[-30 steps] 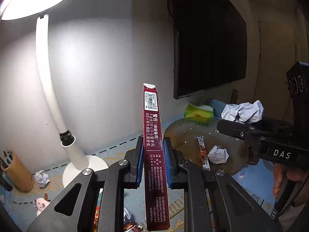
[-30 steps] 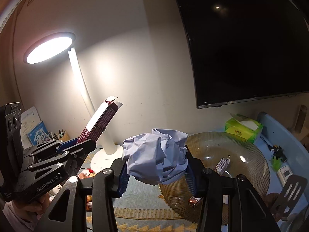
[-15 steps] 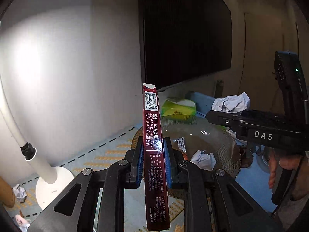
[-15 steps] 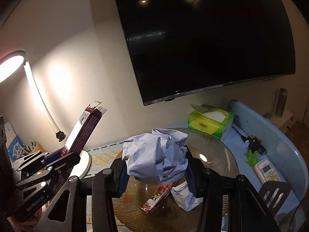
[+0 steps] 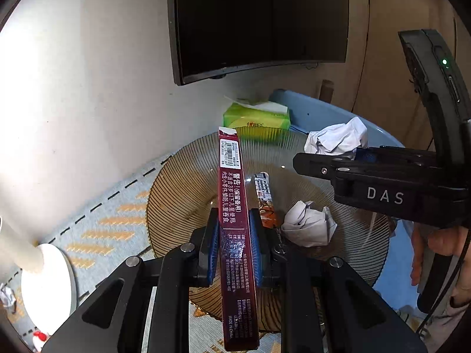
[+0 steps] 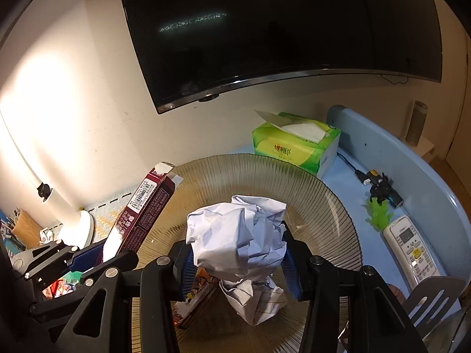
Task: Organize objects
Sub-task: 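Carry both items to the amber bowl and open both tools to release them, then bring both tools back over the pile of toys and paper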
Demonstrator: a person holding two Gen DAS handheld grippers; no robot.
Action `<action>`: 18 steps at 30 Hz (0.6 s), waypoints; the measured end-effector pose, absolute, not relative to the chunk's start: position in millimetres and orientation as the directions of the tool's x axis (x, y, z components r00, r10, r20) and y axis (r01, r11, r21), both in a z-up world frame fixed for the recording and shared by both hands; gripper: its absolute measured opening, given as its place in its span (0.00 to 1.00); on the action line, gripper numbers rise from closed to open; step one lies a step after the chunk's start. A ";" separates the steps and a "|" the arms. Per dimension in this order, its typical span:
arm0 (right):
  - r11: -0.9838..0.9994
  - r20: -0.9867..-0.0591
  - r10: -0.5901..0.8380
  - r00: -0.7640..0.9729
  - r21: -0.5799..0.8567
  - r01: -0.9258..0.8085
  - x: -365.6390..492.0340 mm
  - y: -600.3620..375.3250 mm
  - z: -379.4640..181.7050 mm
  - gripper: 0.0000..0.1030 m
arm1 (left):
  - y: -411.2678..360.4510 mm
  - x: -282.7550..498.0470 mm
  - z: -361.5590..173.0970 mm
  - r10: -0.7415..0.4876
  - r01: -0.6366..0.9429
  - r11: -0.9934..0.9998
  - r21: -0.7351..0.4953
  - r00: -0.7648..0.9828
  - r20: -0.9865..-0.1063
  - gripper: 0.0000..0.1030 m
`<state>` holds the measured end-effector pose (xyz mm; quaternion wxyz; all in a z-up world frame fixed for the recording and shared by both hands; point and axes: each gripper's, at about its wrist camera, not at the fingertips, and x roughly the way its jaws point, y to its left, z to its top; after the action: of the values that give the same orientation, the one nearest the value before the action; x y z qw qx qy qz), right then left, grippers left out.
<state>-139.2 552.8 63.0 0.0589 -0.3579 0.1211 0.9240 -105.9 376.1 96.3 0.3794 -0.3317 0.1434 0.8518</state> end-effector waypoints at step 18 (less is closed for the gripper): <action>-0.933 -0.695 -0.089 -0.713 0.309 -0.185 -146.8 546.6 72.0 1.00 | 360.9 -113.8 117.2 0.571 -0.747 -0.661 -0.069 -0.442 -0.692 1.00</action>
<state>-146.8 546.6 72.0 0.0265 -0.3776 0.1813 0.9077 -113.8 360.9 117.2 0.3922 -0.3541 0.1244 0.8398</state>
